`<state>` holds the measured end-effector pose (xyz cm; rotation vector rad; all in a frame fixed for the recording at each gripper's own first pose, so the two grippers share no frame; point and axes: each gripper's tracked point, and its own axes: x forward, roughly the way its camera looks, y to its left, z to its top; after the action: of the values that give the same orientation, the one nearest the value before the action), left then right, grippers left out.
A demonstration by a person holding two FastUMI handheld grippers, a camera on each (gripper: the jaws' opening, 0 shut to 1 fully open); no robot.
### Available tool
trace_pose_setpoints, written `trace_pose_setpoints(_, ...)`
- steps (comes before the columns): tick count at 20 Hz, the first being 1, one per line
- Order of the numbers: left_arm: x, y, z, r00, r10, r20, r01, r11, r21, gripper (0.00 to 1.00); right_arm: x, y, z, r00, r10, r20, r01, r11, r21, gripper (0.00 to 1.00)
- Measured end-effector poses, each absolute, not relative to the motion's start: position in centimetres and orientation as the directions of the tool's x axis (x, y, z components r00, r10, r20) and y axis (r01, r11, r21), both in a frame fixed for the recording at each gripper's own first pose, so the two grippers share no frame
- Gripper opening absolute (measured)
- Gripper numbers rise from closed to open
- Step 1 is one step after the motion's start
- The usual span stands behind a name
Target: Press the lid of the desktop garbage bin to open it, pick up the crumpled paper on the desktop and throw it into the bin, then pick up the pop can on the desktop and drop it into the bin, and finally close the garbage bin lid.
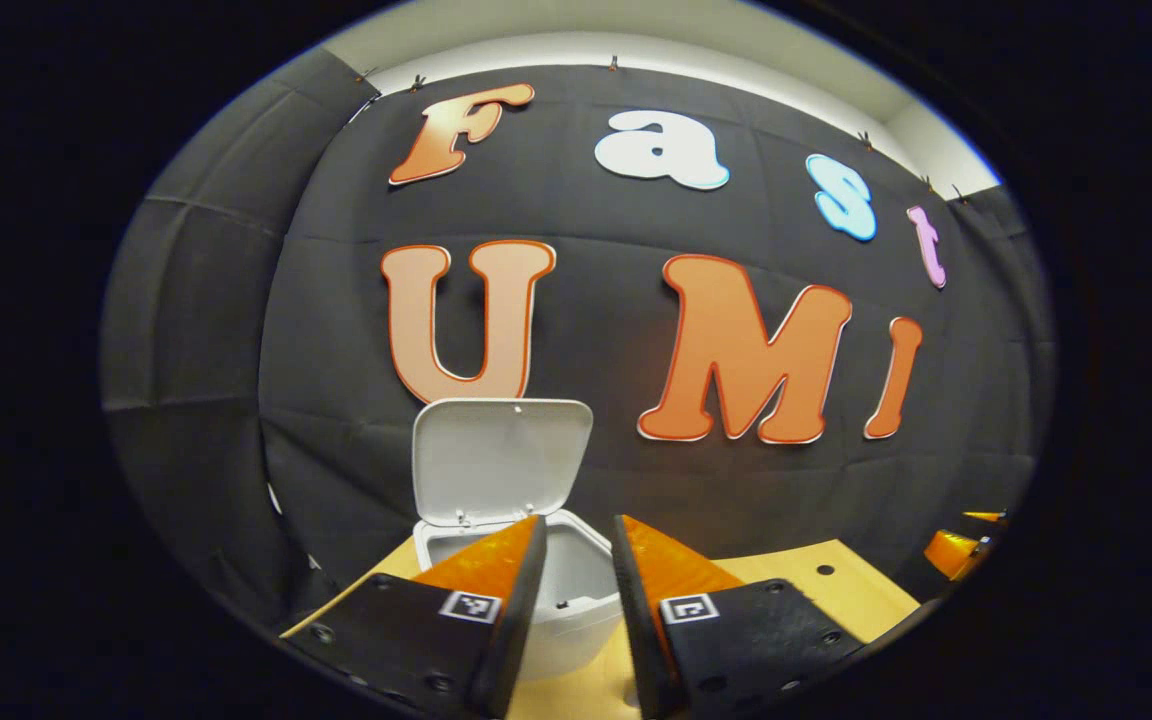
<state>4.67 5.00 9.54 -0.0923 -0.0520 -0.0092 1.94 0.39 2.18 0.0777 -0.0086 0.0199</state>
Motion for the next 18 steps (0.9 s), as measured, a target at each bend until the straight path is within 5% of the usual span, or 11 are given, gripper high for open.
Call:
trace_pose_setpoints(4, 3.8, 3.9, 8.8, 0.998, -0.045, 0.051, 0.05, 0.993, -0.109, 0.86, 2.0, 0.4, 1.9, 1.0, 0.025, 0.003, -0.025, 0.998, 0.052, 0.94)
trace_pose_setpoints(9, 3.4, 3.5, 9.2, 0.995, -0.047, 0.091, 0.055, 0.994, -0.097, 0.94, 2.1, 0.4, 1.4, 0.999, 0.04, -0.011, -0.04, 0.998, 0.049, 0.95)
trace_pose_setpoints(18, 3.4, 2.0, 9.2, 0.99, -0.083, 0.115, 0.082, 0.997, 0.011, 0.94, 3.5, 0.3, -1.8, 0.994, 0.036, -0.099, -0.035, 0.999, 0.004, 0.95)
